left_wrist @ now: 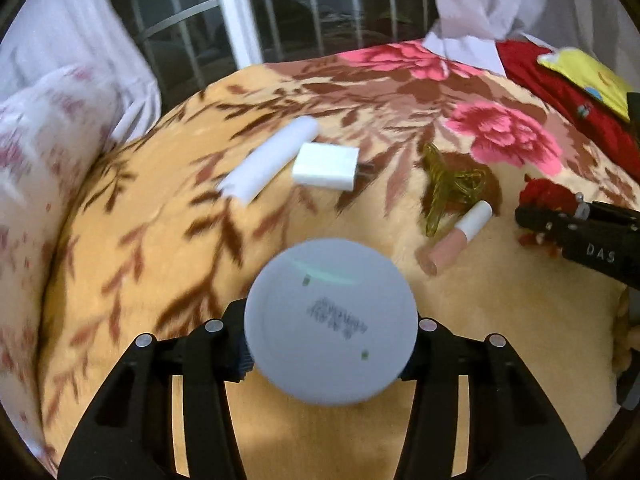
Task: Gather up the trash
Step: 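Carry the jar and ornament down to the orange bin with both tools, then open both tools to drop the jar and ornament into the bin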
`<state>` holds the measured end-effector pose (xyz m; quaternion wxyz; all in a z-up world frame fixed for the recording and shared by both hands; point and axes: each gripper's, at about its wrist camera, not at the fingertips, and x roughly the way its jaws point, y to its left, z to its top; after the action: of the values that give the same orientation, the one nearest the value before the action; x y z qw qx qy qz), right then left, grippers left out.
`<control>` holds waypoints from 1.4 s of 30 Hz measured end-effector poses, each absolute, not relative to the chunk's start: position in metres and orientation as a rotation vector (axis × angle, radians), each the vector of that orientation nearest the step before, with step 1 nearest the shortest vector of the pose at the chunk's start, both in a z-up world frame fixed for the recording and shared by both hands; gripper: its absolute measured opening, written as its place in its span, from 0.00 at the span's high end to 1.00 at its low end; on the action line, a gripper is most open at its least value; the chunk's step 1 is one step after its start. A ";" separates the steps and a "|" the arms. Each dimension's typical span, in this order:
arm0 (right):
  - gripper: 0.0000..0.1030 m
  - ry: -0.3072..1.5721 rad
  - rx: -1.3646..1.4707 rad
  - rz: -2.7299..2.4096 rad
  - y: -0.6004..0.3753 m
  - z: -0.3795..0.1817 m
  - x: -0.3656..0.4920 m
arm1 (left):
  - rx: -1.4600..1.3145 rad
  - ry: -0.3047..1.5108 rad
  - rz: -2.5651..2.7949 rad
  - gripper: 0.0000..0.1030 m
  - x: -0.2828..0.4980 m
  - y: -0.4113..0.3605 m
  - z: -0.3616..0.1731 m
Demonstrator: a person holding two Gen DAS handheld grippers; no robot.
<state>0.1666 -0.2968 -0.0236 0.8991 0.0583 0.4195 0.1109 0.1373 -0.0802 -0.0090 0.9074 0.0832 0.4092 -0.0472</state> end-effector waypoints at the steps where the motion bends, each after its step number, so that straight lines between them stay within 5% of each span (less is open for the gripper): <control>1: 0.65 0.858 0.128 0.237 -0.297 -0.019 0.162 | 0.153 0.839 -0.089 0.53 0.133 -0.077 -0.007; 20: 0.64 0.688 0.038 0.470 -0.255 0.046 -0.042 | 0.069 0.735 -0.170 0.53 -0.026 -0.060 0.036; 38: 0.63 1.088 0.062 0.482 -0.237 -0.101 -0.109 | 0.085 1.078 -0.245 0.53 -0.105 -0.061 -0.109; 42: 0.45 1.133 0.057 0.469 -0.233 -0.114 -0.103 | 0.091 1.140 -0.230 0.47 -0.098 -0.060 -0.124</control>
<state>-0.1027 -0.2334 -0.1140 0.8175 0.0268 0.5316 0.2202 -0.0977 -0.0599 -0.1237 0.8346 0.0428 0.5383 -0.1084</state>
